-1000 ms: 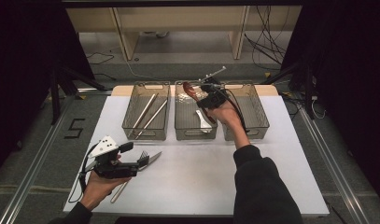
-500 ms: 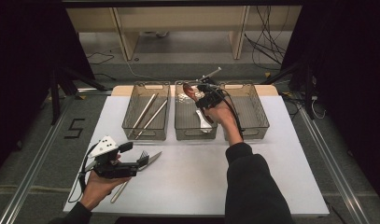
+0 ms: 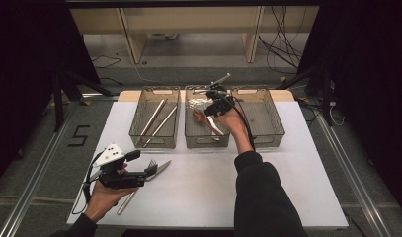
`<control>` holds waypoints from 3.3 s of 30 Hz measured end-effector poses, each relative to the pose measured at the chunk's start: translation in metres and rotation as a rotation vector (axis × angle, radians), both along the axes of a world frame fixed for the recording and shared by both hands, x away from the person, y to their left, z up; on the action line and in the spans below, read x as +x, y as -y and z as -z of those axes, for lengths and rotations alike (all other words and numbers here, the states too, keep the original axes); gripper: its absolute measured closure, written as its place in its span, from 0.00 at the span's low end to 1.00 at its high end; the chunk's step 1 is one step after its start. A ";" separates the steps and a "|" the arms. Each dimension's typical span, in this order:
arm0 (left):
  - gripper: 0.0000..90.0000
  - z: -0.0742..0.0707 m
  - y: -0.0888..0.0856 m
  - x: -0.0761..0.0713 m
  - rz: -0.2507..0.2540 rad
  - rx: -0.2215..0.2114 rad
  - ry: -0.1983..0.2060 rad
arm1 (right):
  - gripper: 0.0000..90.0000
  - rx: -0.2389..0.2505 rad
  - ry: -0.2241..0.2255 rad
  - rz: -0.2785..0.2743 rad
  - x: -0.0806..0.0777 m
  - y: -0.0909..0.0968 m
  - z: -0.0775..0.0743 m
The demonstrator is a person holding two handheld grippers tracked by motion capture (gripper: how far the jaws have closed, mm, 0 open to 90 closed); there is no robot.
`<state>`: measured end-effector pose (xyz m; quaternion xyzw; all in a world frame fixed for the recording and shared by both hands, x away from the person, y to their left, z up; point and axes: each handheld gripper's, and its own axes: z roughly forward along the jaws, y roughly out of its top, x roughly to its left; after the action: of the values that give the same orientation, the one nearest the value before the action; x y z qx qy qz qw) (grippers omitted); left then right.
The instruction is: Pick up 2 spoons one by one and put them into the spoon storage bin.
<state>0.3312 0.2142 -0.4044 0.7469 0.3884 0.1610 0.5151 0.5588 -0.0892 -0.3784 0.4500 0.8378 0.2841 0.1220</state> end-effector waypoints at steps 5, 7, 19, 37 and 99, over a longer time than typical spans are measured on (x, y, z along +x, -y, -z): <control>0.17 0.000 0.000 0.000 0.001 0.002 -0.004 | 0.76 0.014 -0.003 -0.009 -0.002 0.003 -0.003; 0.17 0.000 0.000 0.000 0.002 0.002 -0.004 | 0.73 0.021 -0.003 -0.014 -0.004 0.005 -0.004; 0.17 0.002 -0.006 0.006 -0.014 0.014 -0.034 | 0.37 0.092 0.055 -0.077 -0.037 0.017 -0.025; 0.17 0.005 -0.017 0.020 -0.043 0.125 -0.171 | 0.35 0.180 0.140 -0.146 -0.129 0.059 -0.020; 0.41 0.050 -0.025 0.039 0.002 0.576 -0.509 | 0.31 0.265 0.148 -0.141 -0.226 0.114 0.020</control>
<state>0.3705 0.2389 -0.4545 0.8774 0.4422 0.0723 0.1715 0.3332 -0.2035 -0.3983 0.3802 0.8113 0.4322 0.1026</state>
